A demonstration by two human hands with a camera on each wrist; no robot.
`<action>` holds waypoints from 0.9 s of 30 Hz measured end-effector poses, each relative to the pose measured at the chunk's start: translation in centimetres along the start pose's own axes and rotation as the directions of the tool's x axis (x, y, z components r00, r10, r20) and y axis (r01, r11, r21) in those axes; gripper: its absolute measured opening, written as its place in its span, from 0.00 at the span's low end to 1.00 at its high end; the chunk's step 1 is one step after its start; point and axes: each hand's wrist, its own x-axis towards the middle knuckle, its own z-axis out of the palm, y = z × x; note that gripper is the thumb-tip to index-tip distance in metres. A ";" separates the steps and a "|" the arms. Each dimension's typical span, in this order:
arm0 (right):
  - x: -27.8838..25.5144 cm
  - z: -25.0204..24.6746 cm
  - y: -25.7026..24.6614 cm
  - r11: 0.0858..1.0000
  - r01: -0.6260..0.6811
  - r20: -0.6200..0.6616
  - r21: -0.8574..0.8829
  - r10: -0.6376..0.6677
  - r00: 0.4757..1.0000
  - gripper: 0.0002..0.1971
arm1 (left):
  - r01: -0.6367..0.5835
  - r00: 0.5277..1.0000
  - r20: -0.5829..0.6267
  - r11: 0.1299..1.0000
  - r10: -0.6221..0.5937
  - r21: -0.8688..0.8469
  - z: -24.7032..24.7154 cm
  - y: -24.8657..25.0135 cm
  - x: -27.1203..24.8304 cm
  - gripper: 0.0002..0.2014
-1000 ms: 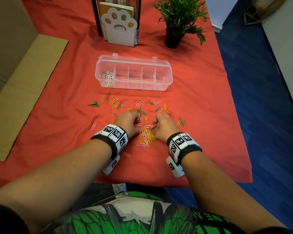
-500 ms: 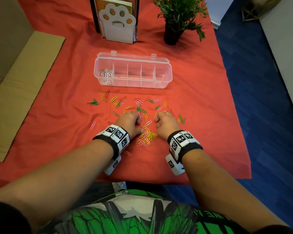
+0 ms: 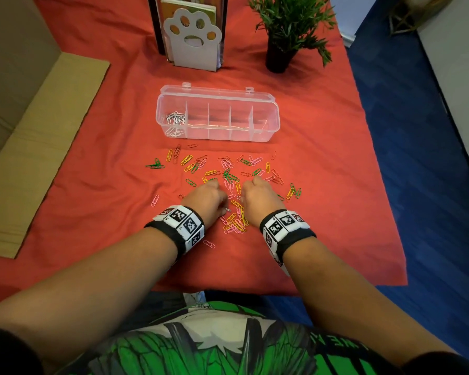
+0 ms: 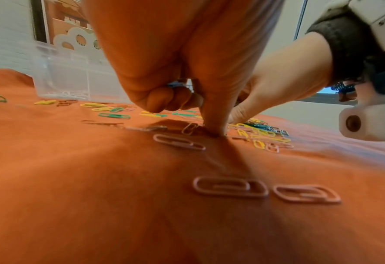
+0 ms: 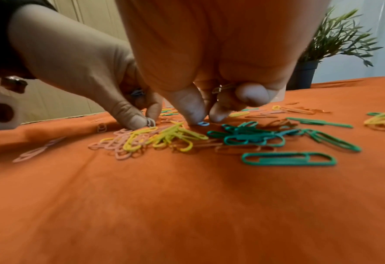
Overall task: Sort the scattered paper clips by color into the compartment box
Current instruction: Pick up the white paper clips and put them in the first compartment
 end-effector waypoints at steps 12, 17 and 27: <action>-0.2 -0.1 -1.4 0.996 -0.050 0.056 -0.080 0.054 0.997 0.20 | 0.264 0.947 0.085 0.598 -0.310 -0.757 -1.3 -2.4 -1.4 0.11; -0.1 0.0 -1.3 0.997 -0.062 0.023 -0.039 0.063 0.998 0.15 | 0.348 0.850 0.301 0.032 -0.432 -0.937 -3.3 -3.2 -2.5 0.12; 3.8 -6.8 -3.3 0.187 -0.315 0.261 0.930 0.264 0.928 0.13 | 0.202 0.871 0.274 -0.210 -0.407 -0.957 -11.8 -4.9 1.1 0.10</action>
